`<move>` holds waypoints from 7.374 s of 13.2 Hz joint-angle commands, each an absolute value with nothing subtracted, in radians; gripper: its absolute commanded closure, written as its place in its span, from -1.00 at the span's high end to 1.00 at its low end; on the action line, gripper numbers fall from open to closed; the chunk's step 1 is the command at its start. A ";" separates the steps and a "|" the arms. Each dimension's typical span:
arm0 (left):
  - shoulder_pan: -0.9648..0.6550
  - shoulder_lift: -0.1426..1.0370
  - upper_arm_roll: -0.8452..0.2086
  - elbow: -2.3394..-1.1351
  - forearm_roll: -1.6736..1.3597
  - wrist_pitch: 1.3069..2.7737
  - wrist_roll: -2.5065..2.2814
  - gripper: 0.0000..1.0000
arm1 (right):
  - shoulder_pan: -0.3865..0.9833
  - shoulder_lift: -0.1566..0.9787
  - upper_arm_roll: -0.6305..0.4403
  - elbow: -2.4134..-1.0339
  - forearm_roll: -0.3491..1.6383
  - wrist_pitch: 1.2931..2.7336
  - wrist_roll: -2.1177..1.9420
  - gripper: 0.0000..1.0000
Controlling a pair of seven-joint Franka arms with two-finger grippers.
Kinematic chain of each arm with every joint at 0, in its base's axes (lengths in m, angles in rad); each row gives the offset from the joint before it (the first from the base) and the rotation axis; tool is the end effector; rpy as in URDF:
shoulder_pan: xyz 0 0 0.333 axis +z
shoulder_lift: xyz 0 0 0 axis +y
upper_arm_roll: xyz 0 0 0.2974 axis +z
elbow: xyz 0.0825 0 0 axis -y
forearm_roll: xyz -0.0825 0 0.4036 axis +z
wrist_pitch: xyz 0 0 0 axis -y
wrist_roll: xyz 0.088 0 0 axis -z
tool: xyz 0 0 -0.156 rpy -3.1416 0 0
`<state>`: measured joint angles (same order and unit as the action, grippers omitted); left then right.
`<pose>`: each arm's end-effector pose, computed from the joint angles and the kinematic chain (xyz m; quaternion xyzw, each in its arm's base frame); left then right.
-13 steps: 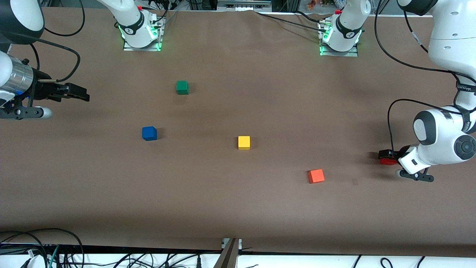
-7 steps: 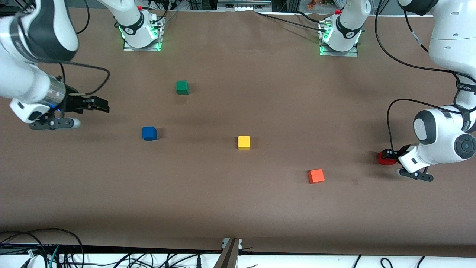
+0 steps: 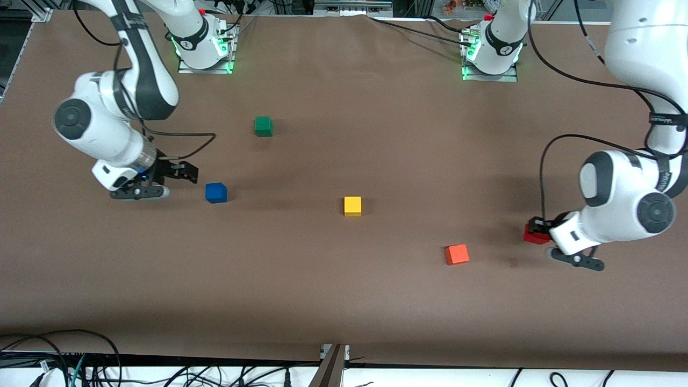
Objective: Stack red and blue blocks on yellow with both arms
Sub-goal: 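Carry the red cube toward the yellow cube while the right gripper reaches blue, then lower the red cube onto the yellow cube while the right gripper grasps blue, then open the left gripper and withdraw while the right gripper lifts blue, then lower the blue cube onto the red cube with the right gripper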
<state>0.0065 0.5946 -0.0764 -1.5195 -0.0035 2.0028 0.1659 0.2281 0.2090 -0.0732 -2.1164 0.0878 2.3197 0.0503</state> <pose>0.6920 -0.0441 0.2314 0.9920 -0.1113 -0.0536 0.0259 0.5727 0.0937 0.2344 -0.9994 -0.0231 0.0049 0.0241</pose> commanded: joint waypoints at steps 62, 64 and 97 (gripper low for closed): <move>-0.011 0.489 -0.069 -0.966 -0.005 1.335 -0.273 1.00 | 0.638 0.604 -0.044 -1.281 0.095 1.902 0.688 0.05; 0.035 0.488 -0.078 -0.966 -0.011 1.296 -0.272 1.00 | 0.704 0.675 -0.046 -1.211 0.092 1.922 0.791 0.05; 0.063 0.156 -0.066 -1.419 0.002 1.427 -0.021 1.00 | 0.815 0.871 -0.057 -1.083 -0.049 2.102 0.845 1.00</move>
